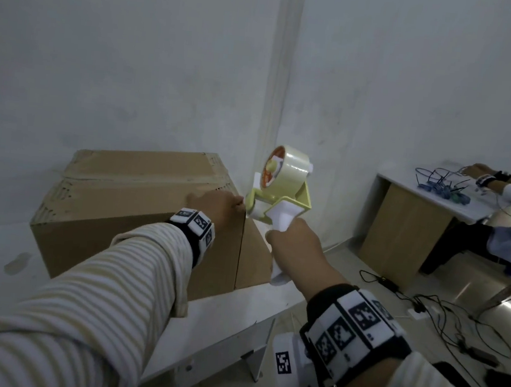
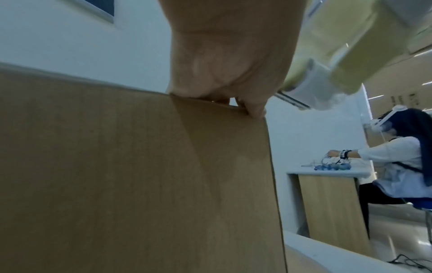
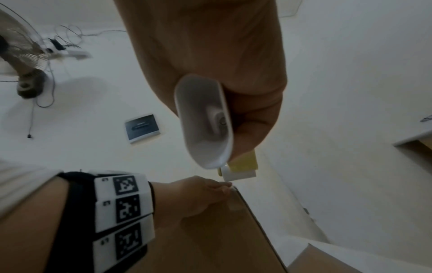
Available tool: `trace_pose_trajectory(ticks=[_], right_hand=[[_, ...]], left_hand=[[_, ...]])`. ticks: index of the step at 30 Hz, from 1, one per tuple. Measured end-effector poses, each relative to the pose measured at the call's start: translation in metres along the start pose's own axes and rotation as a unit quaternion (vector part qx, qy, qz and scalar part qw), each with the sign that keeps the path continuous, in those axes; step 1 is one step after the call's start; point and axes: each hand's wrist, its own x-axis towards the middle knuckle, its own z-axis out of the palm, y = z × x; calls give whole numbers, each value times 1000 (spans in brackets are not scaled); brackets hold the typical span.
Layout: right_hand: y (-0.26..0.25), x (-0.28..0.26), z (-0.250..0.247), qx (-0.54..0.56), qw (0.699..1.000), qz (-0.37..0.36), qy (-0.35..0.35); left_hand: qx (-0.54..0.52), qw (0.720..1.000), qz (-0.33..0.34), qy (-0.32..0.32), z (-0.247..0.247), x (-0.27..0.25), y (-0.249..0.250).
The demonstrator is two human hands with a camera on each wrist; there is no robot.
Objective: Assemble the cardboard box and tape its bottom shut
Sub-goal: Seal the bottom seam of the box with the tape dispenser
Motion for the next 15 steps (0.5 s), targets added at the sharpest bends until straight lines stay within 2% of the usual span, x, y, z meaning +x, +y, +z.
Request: trace_pose_trajectory(ticks=[2,4,5,6,7,8,9,11,12,13,15], right_hand=[[-12,-4,-2,5,1000,-31,-4],[-27,-7,-4,13,998,-53,-16],[-35,-8,-5,15,998,-65,-19],[-45,-9,-5,15,997,-75,-22],[-56,-10,-4,19,996,-87,-22],[-67,-11,-3,23,995,-97,-21],[-78,-11,0,26,994,-107,-19],[-100,-11,10,27,991,-126,-28],[-111,-11,17,26,990,-135,-35],[-122,-12,24,25,988,-149,-41],[-141,-12,43,17,982,-177,-59]], left_hand=[[-17,1000,-12,-5,-8,-4,2],[-160,986,-46,-3,-20,-9,-6],[-258,962,-78,30,-26,-10,-15],[-371,917,-127,65,-32,-14,-24],[-483,853,-182,80,-38,-19,-32],[-573,783,-230,72,-44,-25,-39],[-622,737,-262,32,-50,-33,-47],[-639,711,-281,-85,-60,-47,-65],[-650,696,-280,-121,-67,-53,-75],[-670,674,-280,-132,-73,-58,-86],[-725,620,-280,-109,-87,-63,-111]])
